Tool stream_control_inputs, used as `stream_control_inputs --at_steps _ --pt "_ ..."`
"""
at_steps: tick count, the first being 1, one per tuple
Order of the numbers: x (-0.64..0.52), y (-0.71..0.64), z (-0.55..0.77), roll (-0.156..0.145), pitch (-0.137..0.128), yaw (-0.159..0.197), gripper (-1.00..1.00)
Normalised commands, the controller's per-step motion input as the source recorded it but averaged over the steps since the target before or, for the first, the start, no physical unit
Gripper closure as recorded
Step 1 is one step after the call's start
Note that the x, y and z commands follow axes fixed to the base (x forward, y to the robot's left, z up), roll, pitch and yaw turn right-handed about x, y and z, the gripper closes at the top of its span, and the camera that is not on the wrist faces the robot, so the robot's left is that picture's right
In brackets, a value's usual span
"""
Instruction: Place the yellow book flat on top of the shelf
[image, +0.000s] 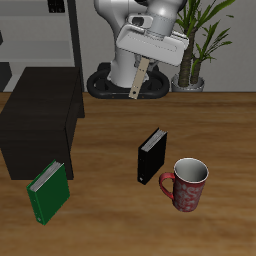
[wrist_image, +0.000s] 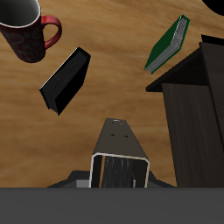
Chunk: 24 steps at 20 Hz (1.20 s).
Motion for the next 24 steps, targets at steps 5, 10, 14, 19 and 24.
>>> stream_control_inputs --at_steps 5,10,14,19,24 --pt "-0.10 -0.32 0.40 -0.098 -0.065 0.053 1.00" --pt "0.00 -0.51 0.28 -0.143 -0.055 0.006 1.00" --pt "-0.04 -0.34 0.17 -0.087 -0.026 0.005 1.00" --pt "-0.02 -0.58 0.45 -0.159 -0.077 -0.005 1.00" --pt "-0.04 -0.50 0.42 -0.151 -0.096 0.004 1.00"
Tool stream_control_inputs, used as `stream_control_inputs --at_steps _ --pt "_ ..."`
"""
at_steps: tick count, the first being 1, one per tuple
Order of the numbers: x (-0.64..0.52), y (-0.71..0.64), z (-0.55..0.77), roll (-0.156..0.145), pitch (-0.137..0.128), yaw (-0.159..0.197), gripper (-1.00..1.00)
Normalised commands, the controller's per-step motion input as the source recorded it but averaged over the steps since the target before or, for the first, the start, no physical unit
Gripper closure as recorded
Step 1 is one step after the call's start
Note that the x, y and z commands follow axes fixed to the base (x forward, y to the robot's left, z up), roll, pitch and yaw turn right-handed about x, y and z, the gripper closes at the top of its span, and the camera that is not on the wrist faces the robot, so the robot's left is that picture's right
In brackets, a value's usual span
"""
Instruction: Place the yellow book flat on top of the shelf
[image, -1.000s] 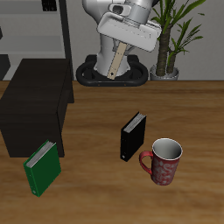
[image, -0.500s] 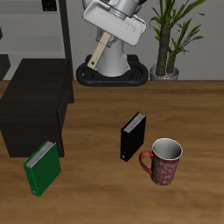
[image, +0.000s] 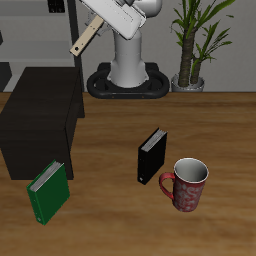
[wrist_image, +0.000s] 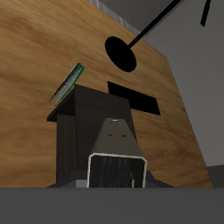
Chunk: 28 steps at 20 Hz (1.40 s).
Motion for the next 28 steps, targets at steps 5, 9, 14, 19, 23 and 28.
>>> stream_control_inputs --at_steps 5,9,14,19,23,28 --pt "0.10 -0.46 0.07 -0.099 -0.021 0.022 1.00" --pt "0.11 -0.22 -0.12 -0.044 -0.007 0.033 1.00" --pt "0.16 -0.27 -0.20 -0.047 0.001 0.025 1.00" --pt "0.14 -0.38 -0.18 -0.067 0.021 -0.011 1.00" --pt "0.15 -0.27 -0.22 -0.065 0.038 -0.014 1.00" --pt "0.17 -0.28 -0.28 -0.056 0.040 0.009 1.00"
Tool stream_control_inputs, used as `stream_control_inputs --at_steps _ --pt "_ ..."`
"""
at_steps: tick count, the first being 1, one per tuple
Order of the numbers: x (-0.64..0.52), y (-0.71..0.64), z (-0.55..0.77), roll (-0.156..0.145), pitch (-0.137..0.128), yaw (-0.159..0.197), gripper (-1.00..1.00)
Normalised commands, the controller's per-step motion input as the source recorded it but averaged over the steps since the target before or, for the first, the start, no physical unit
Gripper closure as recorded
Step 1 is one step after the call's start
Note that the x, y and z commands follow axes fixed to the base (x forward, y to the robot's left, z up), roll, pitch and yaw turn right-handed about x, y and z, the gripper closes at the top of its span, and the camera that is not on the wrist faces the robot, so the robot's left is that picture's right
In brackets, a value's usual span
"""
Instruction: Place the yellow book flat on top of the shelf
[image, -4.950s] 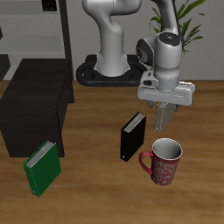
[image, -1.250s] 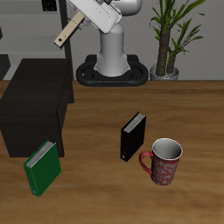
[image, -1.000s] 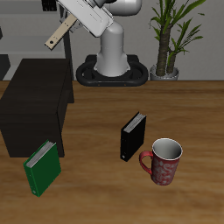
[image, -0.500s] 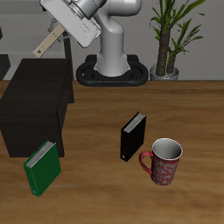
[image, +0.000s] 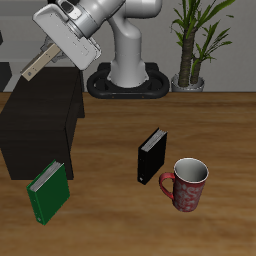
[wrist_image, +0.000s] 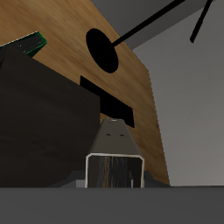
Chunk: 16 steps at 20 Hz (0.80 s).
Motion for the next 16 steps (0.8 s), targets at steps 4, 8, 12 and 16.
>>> stream_control_inputs --at_steps 4,8,12,16 --pt "0.16 -0.18 -0.25 -0.036 0.048 -0.015 1.00" --pt "0.14 0.03 -0.30 0.009 0.052 0.018 1.00" --pt "0.05 0.12 -0.23 -0.061 0.061 -0.027 -1.00" --pt "0.17 0.13 -0.29 0.092 0.166 -0.064 -1.00"
